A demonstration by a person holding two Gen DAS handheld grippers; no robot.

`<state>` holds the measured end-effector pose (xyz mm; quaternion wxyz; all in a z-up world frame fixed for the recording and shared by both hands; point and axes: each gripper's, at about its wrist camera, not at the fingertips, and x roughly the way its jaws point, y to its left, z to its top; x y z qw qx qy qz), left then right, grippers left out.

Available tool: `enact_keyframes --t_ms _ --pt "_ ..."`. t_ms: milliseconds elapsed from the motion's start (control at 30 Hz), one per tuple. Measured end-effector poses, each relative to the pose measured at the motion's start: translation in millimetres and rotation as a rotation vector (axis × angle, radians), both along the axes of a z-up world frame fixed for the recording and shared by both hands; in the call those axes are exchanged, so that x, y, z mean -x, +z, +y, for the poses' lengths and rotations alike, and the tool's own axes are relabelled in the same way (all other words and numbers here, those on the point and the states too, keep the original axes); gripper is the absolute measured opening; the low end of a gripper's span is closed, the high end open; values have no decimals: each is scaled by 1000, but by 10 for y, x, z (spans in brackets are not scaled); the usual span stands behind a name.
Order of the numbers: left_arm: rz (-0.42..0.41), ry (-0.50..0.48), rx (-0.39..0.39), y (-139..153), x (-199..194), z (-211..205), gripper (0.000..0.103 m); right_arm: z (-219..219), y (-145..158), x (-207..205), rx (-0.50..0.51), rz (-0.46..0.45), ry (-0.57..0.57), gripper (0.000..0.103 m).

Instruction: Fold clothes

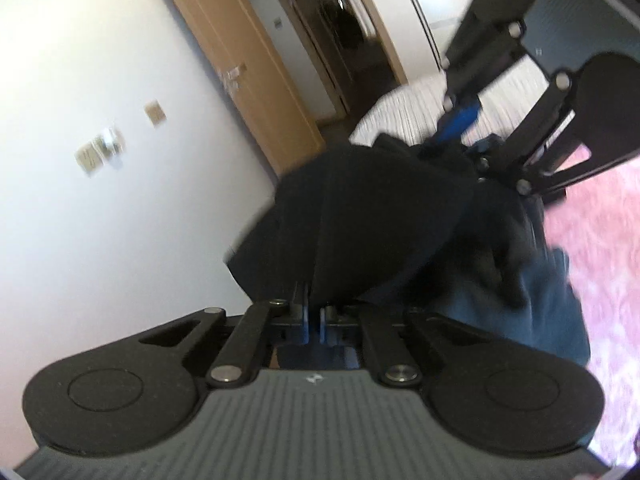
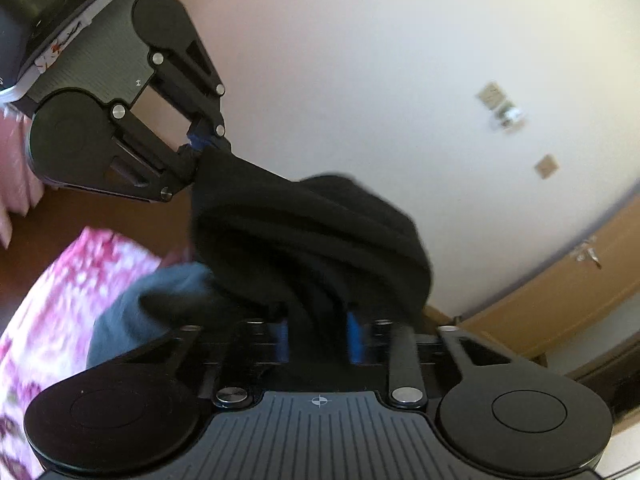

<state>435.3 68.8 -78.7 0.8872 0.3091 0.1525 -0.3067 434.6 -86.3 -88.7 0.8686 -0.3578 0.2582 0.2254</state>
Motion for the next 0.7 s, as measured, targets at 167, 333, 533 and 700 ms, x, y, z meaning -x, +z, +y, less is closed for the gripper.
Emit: enact_keyframes --t_ms 167,333,533,700 --pt "-116 -63 100 605 100 -273 2 -455 437 -7 -132 -123 -129 9" --pt "-182 -221 177 1064 654 -833 2 -1146 783 471 -258 -223 -294 1" --pt "-176 -424 235 1175 1820 -1567 2 -1990 780 1665 -326 -293 -485 0" --pt "-46 -578 258 954 3040 -2122 2 -2673 777 2769 -377 -309 -647 0"
